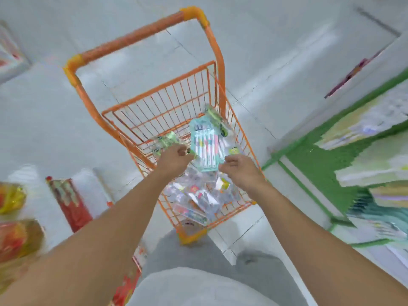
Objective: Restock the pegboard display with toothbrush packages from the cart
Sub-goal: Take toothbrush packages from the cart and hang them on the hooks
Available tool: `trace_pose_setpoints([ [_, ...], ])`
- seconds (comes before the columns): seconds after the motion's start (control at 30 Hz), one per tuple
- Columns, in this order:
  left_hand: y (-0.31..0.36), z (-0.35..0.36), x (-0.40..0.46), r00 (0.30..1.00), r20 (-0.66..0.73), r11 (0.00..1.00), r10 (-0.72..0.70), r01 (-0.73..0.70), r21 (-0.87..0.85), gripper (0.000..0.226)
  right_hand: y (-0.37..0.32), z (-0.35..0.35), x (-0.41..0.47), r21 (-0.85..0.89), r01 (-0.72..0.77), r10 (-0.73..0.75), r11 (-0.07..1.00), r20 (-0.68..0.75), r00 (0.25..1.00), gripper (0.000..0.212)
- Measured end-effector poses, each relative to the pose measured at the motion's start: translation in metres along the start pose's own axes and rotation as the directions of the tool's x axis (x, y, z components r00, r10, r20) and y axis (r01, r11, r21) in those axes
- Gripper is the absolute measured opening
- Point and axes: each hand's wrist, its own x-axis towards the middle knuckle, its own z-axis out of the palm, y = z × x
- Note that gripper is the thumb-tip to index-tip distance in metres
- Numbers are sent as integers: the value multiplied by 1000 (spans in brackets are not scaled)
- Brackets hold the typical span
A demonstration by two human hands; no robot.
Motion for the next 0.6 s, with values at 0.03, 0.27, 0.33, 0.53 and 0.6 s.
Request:
trace_pose_setpoints([
  [0.03,-6,-7,11,999,35,1000,-13,13,4,53,-5,11,14,8,-50,50,999,-13,999,45],
  [0.27,-5,-1,85,986,160,985,37,-63,159,61,-22,36,86,-332,-48,-22,942,-202,979,40],
  [0.33,4,9,108,984,158,986,79,-100,131,48,-31,32,99,-439,61,-198,897,-275,941,33],
  [0.53,14,52,176,980,159,984,-118,93,155,99,-15,25,151,-776,68,-298,628,-159,941,51],
  [0.6,15,60,186,978,101,981,-183,174,91,99,-6,28,159,-846,33,-282,532,-140,949,52],
])
